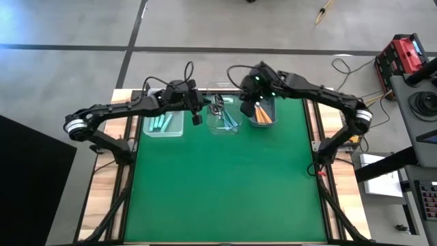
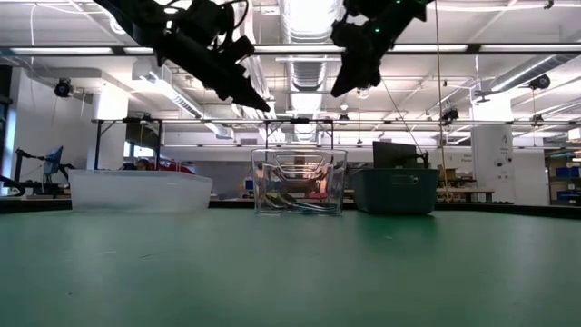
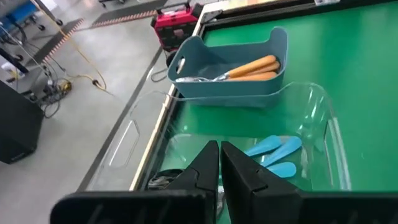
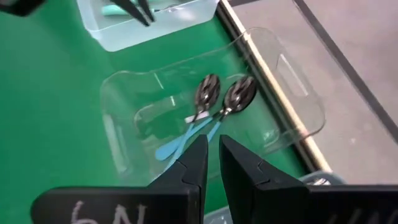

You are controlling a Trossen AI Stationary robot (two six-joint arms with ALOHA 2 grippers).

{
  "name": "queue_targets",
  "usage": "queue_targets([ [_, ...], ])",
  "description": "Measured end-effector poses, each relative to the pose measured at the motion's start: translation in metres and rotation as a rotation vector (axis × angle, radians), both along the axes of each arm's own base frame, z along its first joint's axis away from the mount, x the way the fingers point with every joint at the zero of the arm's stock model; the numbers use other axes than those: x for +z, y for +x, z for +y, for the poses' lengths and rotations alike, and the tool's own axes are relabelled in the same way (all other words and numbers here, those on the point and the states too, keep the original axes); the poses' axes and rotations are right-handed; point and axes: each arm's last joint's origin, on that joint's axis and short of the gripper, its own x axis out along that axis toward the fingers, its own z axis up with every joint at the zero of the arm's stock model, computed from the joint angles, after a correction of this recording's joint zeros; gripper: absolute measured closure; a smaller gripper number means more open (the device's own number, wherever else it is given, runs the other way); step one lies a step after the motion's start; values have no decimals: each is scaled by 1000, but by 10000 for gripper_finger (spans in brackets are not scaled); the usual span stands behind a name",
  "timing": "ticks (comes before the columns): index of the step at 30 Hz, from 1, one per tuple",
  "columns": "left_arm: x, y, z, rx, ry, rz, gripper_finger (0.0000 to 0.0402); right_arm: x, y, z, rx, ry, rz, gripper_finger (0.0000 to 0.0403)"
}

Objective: Sort silverware by color (type)
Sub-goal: Put the blue spoon into the transparent bin

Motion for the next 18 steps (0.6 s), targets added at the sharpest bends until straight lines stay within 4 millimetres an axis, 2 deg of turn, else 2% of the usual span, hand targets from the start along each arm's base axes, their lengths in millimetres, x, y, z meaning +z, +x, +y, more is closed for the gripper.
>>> queue_targets([
  [5,4,16,7,-4,-15,34,402,-5,-11,20,2,21,-29,372],
  [11,1,46,29,-44,-1,152,401,-12,-18,37,36,14,-58,372],
  [18,-20,79,45,-54,-84,293,401,-22,-22,42,44,10,-38,371],
])
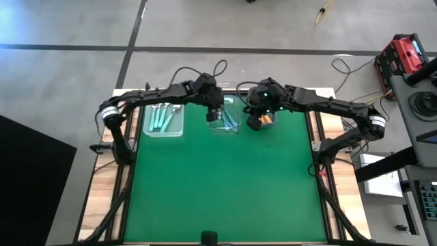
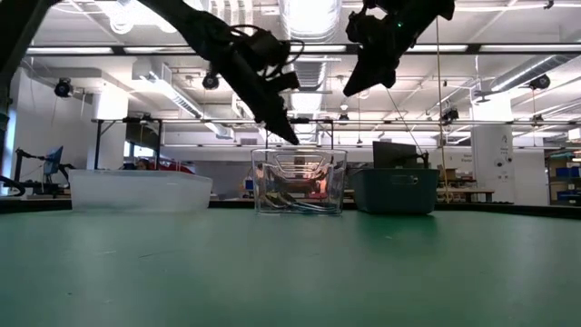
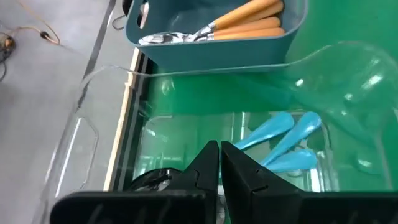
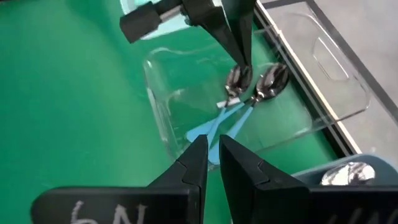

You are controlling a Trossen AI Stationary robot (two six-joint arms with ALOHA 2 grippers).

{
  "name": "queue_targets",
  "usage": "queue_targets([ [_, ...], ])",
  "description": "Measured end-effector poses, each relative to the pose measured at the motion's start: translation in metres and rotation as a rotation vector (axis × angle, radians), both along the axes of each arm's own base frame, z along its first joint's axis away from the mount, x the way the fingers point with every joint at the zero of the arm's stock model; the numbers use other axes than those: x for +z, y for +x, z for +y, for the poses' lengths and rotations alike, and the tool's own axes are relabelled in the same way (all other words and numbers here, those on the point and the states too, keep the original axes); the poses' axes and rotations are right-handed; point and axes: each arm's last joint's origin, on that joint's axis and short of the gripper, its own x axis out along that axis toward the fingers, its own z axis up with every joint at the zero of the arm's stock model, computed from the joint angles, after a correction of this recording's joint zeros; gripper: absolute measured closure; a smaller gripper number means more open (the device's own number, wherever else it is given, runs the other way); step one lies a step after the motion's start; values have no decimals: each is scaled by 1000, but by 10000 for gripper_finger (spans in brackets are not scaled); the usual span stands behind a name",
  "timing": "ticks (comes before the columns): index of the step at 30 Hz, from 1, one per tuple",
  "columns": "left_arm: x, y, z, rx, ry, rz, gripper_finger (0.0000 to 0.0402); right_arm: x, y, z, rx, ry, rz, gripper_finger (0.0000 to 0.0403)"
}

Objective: Sort silverware by color (type)
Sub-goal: Put the blue spoon into the transparent bin

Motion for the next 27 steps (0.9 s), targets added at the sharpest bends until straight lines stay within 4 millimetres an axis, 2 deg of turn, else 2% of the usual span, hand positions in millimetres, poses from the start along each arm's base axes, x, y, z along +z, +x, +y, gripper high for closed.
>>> queue_targets([
  [10,-24,17,11,26,-46,38,401,-8,0,-2,-27,-60,51,371],
  [16,-46,31,19,30,-76,88,401,-7,2,-3,-20,-83,17,371],
  [27,-59,48,29,20,-96,149,401,-9,2,-3,-20,-79,24,371],
])
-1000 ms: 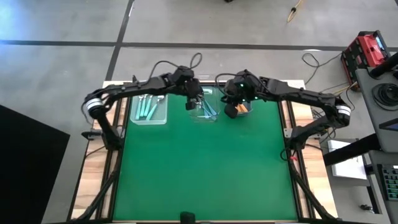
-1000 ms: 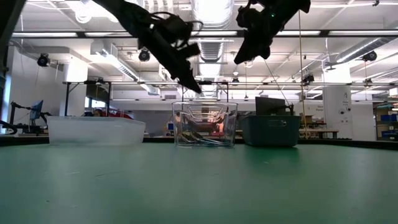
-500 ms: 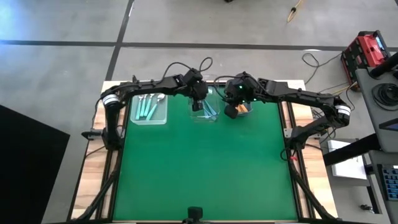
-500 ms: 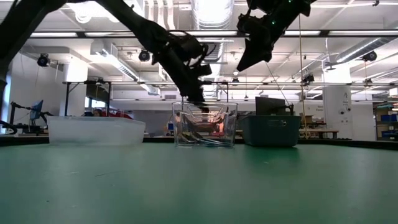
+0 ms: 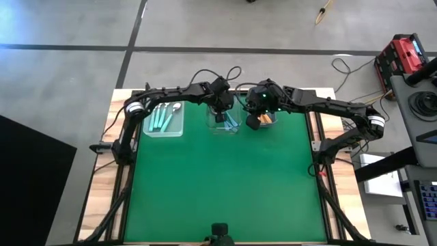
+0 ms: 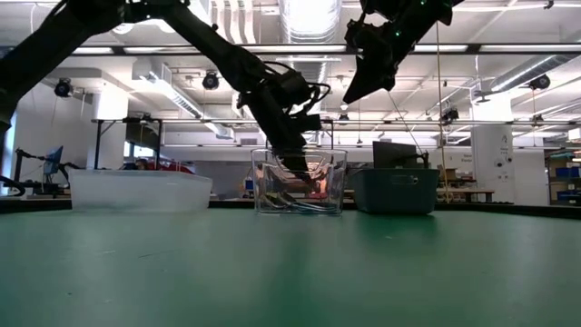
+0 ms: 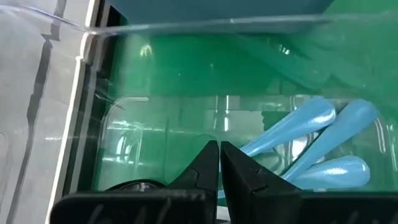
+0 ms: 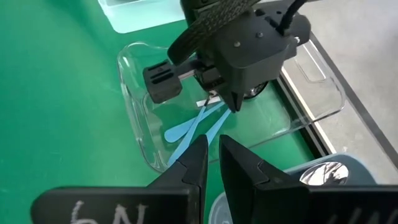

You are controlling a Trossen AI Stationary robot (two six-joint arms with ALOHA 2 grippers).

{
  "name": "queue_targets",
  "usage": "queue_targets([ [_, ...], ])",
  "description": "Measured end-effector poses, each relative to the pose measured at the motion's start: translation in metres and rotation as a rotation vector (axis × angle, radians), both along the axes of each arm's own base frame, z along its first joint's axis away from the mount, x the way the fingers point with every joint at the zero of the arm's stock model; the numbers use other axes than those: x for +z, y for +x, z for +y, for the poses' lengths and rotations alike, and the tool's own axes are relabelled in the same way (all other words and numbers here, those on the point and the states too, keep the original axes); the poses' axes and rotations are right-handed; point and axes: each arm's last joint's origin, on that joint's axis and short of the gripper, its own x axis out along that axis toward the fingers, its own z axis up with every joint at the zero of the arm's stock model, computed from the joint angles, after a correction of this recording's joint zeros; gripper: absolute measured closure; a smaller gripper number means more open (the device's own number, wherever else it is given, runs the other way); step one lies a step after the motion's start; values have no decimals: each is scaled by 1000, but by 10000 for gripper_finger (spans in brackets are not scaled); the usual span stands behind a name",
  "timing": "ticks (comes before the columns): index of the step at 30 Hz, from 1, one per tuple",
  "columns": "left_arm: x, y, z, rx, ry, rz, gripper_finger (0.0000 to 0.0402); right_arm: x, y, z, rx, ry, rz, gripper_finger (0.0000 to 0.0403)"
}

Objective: Sort silverware by color (type)
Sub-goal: Put the blue spoon into the transparent bin

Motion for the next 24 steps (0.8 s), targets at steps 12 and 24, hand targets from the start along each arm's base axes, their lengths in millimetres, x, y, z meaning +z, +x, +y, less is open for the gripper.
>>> queue_targets([
  [12,-9,-9,2,28,89,164,401,-5,-1,0,0,5,13,371],
  [24,-19,-10,7,33,85,189,401,-9,-1,0,0,8,21,371],
])
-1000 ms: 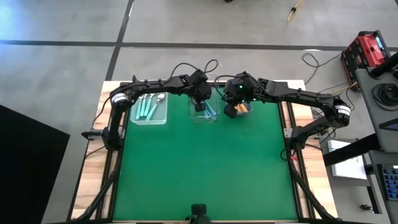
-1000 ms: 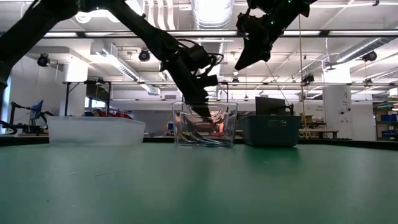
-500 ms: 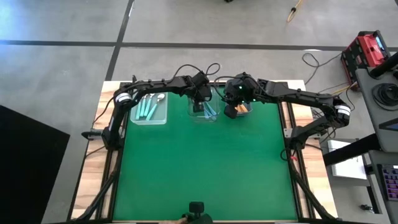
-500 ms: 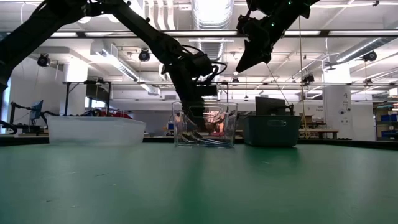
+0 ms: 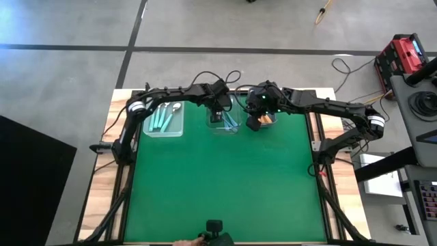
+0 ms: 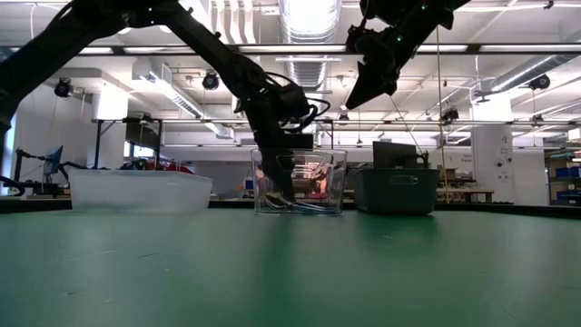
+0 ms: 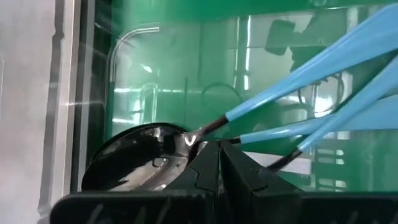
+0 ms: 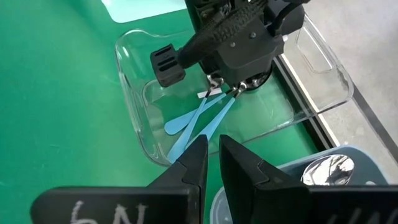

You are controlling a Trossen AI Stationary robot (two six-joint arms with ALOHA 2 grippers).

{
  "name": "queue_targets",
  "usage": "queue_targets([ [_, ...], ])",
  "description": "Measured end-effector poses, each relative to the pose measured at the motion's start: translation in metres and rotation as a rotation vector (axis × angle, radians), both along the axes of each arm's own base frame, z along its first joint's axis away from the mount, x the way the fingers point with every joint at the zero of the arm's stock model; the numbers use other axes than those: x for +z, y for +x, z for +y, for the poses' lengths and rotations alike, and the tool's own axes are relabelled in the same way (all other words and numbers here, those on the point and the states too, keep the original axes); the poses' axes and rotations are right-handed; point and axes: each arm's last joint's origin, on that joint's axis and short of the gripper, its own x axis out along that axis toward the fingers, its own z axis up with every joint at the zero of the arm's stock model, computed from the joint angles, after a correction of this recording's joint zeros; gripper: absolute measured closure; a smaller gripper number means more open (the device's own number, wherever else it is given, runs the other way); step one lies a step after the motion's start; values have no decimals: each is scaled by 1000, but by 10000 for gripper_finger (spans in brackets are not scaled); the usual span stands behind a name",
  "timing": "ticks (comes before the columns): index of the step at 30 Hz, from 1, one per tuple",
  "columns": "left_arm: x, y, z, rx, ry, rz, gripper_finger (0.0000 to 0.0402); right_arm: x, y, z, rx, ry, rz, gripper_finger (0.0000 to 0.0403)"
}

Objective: Sort silverware by color (type)
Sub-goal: Put the blue spoon into the transparent bin

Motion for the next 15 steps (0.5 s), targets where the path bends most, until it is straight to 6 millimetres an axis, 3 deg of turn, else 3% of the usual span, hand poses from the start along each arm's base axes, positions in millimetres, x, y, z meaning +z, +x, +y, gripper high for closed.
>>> queue_targets([
  [10,1,1,2,21,-5,-13,401,-1,0,0,-14,12,-7,371],
  [12,11,-1,1,38,-10,-26,401,1,2,-1,-48,34,-46,372],
  [15,43,-7,-2,40,13,-116,401,2,4,-2,-80,50,-83,377],
])
